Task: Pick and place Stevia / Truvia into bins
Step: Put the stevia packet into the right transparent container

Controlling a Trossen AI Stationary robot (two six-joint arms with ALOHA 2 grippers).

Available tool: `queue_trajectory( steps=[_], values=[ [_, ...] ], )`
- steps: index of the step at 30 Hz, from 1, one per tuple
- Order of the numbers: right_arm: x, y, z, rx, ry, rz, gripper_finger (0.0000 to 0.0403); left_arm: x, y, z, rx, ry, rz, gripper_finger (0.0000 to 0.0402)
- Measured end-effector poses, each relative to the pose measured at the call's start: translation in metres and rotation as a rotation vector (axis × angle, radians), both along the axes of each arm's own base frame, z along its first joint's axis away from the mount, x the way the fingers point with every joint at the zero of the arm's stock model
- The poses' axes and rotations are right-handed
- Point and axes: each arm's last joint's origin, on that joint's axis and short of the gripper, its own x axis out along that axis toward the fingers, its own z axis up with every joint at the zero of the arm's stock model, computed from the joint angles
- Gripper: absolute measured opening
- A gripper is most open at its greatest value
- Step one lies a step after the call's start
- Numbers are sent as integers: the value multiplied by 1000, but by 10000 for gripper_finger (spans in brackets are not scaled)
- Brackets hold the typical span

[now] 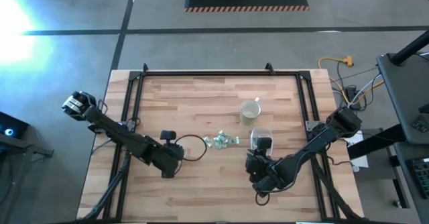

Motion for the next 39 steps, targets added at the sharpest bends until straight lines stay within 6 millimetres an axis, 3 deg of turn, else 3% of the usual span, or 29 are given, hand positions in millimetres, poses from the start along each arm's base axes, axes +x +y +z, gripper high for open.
queue_trajectory(
  steps=[6, 11, 32, 39],
  values=[
    [0, 0, 0, 0, -1, 1, 69, -8, 7, 11, 36, -51, 85, 102],
    [0, 0, 0, 1, -3, 1, 70, -14, 10, 0, 49, 33, 168, 102],
    [1, 0, 0, 5, -9, 0, 74, -6, 1, -25, -56, 80, 84, 102],
    [1, 0, 0, 4, -9, 0, 70, -5, 3, -4, 0, 15, 98, 102]
  ],
)
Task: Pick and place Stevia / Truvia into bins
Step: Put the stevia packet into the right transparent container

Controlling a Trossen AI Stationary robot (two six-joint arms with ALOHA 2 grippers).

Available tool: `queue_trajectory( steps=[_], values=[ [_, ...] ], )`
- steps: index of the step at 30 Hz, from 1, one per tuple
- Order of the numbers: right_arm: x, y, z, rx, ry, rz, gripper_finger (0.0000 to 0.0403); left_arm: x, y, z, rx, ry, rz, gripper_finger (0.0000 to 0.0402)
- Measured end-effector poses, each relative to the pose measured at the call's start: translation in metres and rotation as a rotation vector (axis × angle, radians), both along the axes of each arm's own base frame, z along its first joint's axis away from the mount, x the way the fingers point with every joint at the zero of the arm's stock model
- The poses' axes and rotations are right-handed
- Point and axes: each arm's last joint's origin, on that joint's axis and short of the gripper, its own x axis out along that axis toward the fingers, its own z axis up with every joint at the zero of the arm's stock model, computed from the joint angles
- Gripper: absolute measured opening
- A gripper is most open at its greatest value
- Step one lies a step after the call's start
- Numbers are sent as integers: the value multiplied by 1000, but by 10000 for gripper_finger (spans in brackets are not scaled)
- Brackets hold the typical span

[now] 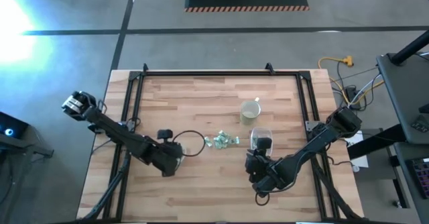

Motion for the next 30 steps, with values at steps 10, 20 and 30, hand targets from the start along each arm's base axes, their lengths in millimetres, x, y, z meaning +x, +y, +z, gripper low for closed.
queue_trajectory(
  steps=[10, 20, 30],
  values=[
    [8, -4, 1, 18, -39, -18, 75, -4, 7, 20, 130, -136, 40, 102],
    [55, -57, -9, 175, -8, 65, 71, -9, 12, 31, 164, -214, 71, 103],
    [69, -116, -27, 367, 75, 153, 86, -9, 11, 31, 164, -212, 68, 103]
  ],
)
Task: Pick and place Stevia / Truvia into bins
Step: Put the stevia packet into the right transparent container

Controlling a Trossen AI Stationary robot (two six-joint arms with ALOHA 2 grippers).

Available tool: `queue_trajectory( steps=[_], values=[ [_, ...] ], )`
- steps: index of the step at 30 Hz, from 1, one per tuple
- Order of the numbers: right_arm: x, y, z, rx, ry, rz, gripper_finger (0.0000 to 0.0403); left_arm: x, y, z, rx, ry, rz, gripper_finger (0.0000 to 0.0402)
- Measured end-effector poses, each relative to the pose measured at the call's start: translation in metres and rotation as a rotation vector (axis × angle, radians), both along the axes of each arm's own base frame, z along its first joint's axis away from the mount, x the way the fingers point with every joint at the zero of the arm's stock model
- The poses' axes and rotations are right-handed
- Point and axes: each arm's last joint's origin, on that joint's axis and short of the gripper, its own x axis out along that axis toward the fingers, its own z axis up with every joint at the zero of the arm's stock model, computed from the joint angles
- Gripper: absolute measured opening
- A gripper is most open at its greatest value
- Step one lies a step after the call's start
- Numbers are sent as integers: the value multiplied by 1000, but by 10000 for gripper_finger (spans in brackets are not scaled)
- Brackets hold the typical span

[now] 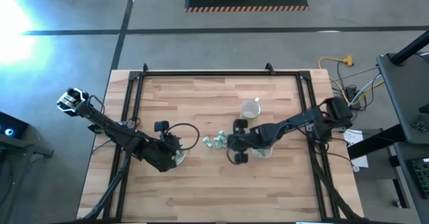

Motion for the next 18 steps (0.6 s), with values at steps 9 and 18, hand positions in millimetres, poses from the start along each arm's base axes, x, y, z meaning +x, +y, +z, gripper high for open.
queue_trajectory(
  steps=[9, 18],
  values=[
    [-7, -19, -17, 67, 1, -68, 106, 0, 0, 0, -1, -1, 0, 102],
    [-6, -19, -18, 78, -45, -71, 145, 0, 0, 0, -3, 1, 0, 102]
  ],
)
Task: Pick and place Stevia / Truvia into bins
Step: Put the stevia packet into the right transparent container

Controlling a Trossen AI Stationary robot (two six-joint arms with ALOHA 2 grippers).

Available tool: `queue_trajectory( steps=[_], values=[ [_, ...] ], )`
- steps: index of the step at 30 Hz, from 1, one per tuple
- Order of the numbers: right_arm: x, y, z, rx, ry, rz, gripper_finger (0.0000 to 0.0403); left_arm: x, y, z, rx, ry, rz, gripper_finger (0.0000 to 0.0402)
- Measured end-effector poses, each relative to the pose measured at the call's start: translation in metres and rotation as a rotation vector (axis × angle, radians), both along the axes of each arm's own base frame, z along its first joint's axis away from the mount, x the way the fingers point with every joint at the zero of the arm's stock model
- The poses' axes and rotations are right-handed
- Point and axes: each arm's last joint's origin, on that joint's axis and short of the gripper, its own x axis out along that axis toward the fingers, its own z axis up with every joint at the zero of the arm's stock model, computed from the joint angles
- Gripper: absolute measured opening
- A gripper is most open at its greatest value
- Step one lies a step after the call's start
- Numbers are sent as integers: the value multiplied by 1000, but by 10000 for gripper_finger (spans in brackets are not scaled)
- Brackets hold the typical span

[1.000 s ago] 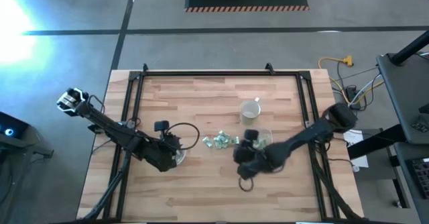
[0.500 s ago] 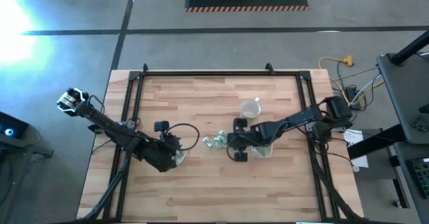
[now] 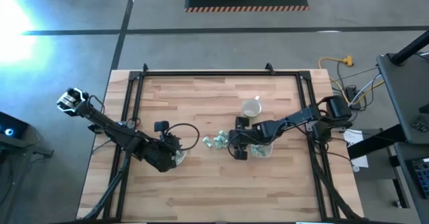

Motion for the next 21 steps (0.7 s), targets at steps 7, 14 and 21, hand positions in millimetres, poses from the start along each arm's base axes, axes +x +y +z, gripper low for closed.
queue_trajectory(
  steps=[7, 14, 21],
  values=[
    [2, 0, -4, 0, -11, 0, 161, 0, 0, 0, -1, -1, 0, 102],
    [6, -2, -20, -28, 29, 29, 156, 0, 0, 0, 0, 1, 0, 102],
    [5, -3, -18, -33, 38, 26, 131, 0, 0, -1, -2, 2, -2, 102]
  ],
)
